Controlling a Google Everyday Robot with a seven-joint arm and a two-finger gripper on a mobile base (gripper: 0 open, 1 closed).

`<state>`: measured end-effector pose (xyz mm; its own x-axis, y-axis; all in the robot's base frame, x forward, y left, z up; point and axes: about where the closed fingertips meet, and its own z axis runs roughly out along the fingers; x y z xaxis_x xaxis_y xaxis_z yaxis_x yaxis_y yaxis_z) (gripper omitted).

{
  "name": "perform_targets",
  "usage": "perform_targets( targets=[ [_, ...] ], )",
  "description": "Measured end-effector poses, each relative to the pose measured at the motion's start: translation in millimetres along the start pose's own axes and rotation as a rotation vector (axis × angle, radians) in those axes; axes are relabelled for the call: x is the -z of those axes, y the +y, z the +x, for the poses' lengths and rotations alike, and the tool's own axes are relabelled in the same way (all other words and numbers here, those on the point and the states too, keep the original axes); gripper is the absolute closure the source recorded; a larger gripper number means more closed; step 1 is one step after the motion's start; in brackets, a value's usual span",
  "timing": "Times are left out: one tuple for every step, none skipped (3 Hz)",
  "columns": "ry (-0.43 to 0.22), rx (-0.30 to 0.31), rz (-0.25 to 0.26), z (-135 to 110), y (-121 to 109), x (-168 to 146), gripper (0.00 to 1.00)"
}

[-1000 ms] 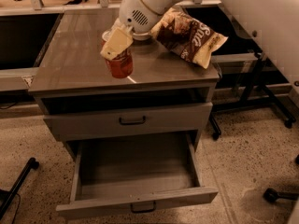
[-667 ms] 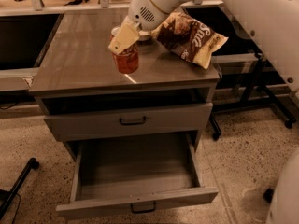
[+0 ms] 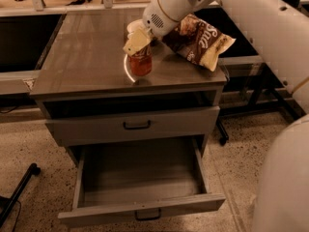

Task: Pick coke can from middle drawer and place on counter

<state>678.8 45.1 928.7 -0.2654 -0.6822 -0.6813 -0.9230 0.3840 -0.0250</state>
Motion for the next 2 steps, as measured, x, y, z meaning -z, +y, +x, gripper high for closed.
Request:
perform_targets(
  targets=[
    [0.011, -0.039, 0.036, 9, -17, -8, 0.74],
    [0.007, -0.059, 0.075, 12, -33, -11, 0.51]
  ],
)
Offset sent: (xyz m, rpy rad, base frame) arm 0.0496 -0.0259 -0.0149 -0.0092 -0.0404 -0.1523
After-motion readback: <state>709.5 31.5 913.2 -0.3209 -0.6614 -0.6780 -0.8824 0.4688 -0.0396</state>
